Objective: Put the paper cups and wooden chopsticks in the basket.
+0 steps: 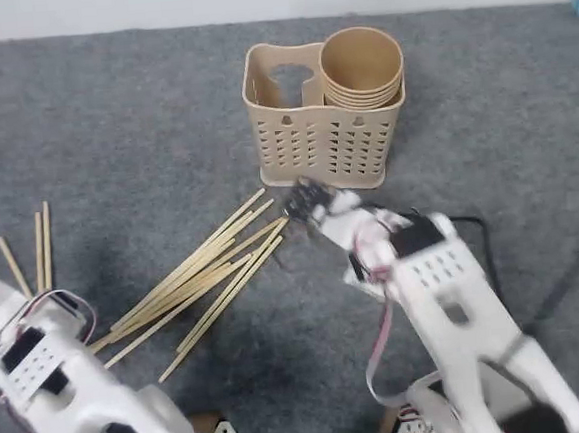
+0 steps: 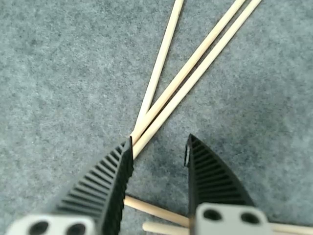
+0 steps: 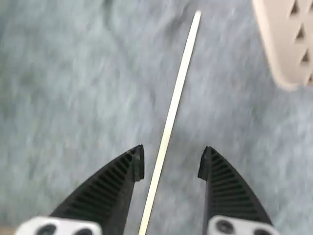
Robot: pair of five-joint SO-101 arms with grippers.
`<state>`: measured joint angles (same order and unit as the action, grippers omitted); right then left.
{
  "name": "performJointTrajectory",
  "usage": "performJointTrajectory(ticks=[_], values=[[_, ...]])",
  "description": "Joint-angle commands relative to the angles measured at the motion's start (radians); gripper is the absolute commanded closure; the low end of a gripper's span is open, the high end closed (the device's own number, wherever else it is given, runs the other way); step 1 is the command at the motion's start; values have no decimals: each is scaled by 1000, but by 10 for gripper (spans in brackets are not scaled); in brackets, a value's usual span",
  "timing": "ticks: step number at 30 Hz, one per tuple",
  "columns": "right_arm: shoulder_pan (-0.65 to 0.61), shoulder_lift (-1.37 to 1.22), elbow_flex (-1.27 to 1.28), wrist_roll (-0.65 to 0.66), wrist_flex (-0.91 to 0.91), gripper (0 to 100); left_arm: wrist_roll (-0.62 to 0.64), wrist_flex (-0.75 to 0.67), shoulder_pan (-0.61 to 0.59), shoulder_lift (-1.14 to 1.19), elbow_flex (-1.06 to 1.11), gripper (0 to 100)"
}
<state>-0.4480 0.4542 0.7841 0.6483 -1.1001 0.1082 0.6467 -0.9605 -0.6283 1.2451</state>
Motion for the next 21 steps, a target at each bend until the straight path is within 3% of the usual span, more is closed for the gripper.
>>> performJointTrajectory(ticks=[1, 9, 17, 21], values=[[-15, -199, -176, -34, 79, 811, 6, -21, -3, 6, -21, 834], [-16, -587, -450, -35, 125, 811, 6, -21, -2, 6, -21, 834], [-18, -789, -605, -103, 104, 817, 6, -21, 0, 6, -21, 834], [-18, -789, -634, -103, 76, 991, 6, -21, 0, 6, -21, 834]])
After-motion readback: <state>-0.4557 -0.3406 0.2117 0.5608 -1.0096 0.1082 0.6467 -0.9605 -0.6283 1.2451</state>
